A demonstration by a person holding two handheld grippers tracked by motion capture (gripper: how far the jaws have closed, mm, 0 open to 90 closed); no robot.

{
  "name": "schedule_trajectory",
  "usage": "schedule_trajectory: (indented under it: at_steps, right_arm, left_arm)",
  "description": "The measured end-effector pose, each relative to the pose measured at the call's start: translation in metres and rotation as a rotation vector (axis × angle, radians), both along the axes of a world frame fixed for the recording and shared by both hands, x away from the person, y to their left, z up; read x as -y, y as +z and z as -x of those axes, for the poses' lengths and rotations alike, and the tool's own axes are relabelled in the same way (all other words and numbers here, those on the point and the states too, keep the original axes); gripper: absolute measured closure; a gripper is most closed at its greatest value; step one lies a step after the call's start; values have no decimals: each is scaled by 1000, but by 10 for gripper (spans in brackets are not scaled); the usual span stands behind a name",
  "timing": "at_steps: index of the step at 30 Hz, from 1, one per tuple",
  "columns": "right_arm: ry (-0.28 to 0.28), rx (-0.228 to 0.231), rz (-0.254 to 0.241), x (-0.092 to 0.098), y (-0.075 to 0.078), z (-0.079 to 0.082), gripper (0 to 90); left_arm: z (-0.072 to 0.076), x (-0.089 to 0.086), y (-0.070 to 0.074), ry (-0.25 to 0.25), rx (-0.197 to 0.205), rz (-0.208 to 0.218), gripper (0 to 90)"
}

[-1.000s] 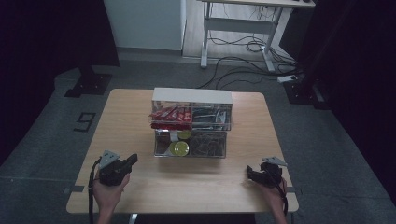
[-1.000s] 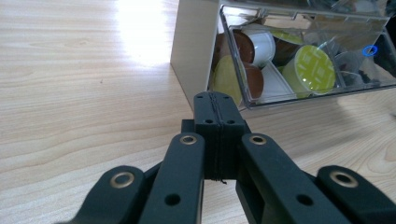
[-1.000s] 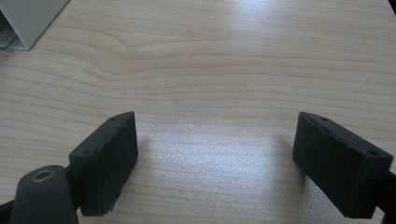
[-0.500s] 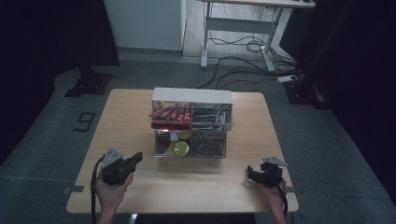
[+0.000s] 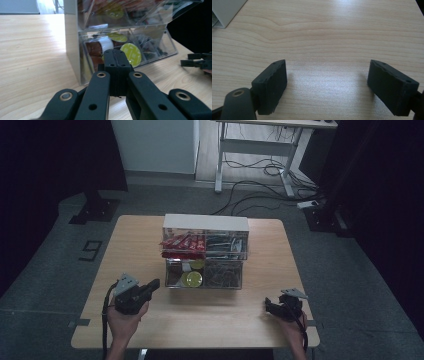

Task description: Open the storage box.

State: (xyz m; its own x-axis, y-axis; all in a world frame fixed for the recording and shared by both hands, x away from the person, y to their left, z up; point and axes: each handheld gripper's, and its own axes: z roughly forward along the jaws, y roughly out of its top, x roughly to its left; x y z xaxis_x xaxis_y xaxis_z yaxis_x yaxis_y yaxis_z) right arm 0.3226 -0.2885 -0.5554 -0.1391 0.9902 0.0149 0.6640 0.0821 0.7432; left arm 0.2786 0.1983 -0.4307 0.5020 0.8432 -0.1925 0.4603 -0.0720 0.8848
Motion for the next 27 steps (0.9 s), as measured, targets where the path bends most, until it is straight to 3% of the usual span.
schedule_trajectory:
  at_steps: [27]
  right_arm:
    - [-1, 0, 0, 0, 0, 0, 163]
  left_arm:
    - [-17, 34, 31, -109, 4, 17, 900]
